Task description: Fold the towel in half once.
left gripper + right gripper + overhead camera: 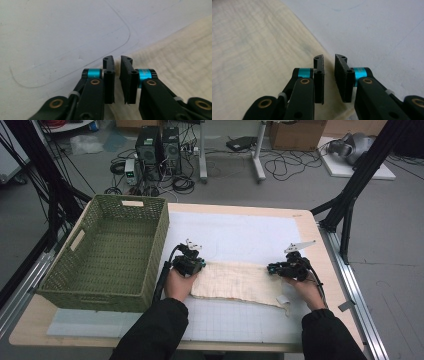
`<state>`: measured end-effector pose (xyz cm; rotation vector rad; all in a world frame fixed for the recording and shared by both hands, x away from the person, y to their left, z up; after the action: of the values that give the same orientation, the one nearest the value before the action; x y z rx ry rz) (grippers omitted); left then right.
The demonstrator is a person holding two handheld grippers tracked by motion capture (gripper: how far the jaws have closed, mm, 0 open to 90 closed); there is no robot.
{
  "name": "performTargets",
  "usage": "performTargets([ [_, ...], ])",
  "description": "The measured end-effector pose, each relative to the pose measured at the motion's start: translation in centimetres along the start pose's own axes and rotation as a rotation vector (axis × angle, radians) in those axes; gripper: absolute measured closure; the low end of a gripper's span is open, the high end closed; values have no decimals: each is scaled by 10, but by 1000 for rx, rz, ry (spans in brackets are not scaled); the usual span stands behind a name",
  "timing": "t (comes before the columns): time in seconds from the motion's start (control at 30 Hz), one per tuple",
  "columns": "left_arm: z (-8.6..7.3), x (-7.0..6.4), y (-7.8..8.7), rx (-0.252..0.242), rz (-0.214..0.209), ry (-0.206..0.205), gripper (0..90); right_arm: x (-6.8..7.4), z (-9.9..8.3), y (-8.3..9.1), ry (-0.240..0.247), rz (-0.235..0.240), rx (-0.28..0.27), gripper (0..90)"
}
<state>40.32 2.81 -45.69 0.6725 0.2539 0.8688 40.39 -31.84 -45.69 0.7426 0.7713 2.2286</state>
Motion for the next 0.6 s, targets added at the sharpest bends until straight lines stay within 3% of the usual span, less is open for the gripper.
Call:
performTargets([
  [0.1,3,5,4,-29,30,33,729,-5,2,10,-11,-14,-22,726],
  [0.23,-6,12,-3,57,48,47,619,-15,-2,14,-42,-57,-5,627],
  [0.27,-7,13,-3,46,49,51,615,-17,-3,14,-55,-57,6,625],
  [0.33,-6,11,-2,43,38,28,662,-20,-7,12,-59,-64,25,623],
  [0.37,-6,9,-3,39,20,21,762,-20,-8,11,-62,-58,28,638],
  [0.43,-5,5,-3,42,27,-12,841,-19,-9,10,-47,-41,34,745],
  [0.47,-5,4,-3,43,28,-11,852,-17,-9,10,-40,-36,39,826],
  [0.5,-5,5,-3,41,21,-5,857,-16,-9,9,-30,-13,49,848],
  [0.6,-4,7,-1,36,44,-1,864,-16,-7,10,-10,-28,63,860],
])
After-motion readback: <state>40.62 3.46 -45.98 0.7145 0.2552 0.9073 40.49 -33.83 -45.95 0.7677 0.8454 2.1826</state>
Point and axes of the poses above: each handheld gripper's, and its own axes: y roughly backward along the jaws, z roughly out of its top, x roughly to its left, the point moved 3 cm from there along -y, roughly forward along the jaws, and after that the axes turned 10 degrees about -y, right-handed, at the moved point
